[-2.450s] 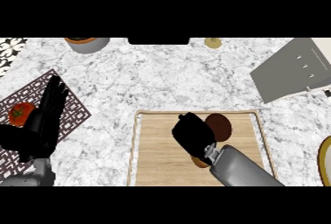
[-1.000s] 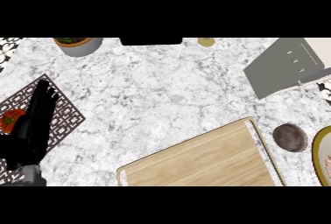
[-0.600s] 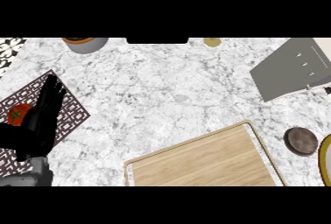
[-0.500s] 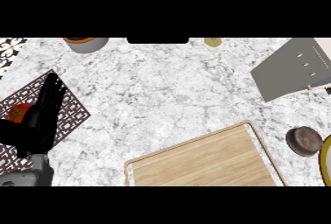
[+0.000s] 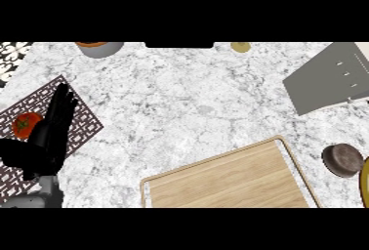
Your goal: Pick the pear from the tray and place it in the tiered shelf
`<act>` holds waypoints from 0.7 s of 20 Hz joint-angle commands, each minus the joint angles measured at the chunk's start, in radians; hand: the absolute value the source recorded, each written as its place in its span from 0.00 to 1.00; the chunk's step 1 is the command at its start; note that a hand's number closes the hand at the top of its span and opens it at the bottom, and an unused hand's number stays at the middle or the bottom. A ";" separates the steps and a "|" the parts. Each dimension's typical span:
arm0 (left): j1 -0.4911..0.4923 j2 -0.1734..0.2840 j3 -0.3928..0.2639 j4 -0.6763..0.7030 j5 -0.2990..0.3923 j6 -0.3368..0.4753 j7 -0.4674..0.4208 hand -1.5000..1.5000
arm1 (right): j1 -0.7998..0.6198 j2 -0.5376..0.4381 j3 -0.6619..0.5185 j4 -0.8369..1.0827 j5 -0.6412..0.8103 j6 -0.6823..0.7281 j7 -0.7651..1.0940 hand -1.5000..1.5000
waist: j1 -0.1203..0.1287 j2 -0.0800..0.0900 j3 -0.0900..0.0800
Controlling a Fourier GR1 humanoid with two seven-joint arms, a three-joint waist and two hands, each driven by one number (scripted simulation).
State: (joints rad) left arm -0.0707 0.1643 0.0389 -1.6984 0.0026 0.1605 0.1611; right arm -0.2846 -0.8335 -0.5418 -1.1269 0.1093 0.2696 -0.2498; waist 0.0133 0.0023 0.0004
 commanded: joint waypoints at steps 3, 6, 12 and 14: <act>-0.056 0.009 0.025 0.055 0.008 -0.024 -0.015 0.50 | -0.189 0.034 0.077 0.232 0.079 -0.099 -0.093 1.00 | 0.004 0.003 0.000; -0.010 0.018 0.046 0.057 0.034 -0.053 -0.034 0.50 | -0.271 0.039 0.090 0.371 0.116 -0.151 -0.151 1.00 | 0.010 0.003 0.000; 0.007 -0.013 0.017 0.021 0.007 -0.039 -0.029 0.50 | -0.380 0.043 0.106 0.566 0.156 -0.208 -0.290 1.00 | 0.006 0.002 0.001; -0.021 -0.036 -0.021 -0.007 -0.035 0.000 0.021 0.50 | -0.446 0.030 0.134 0.627 0.196 -0.222 -0.283 1.00 | 0.013 0.004 0.001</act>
State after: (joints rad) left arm -0.0922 0.1530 0.0491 -1.6720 -0.0039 0.1376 0.1504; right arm -0.6433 -0.8105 -0.4428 -0.5956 0.2593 0.0901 -0.5085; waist 0.0211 0.0037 -0.0002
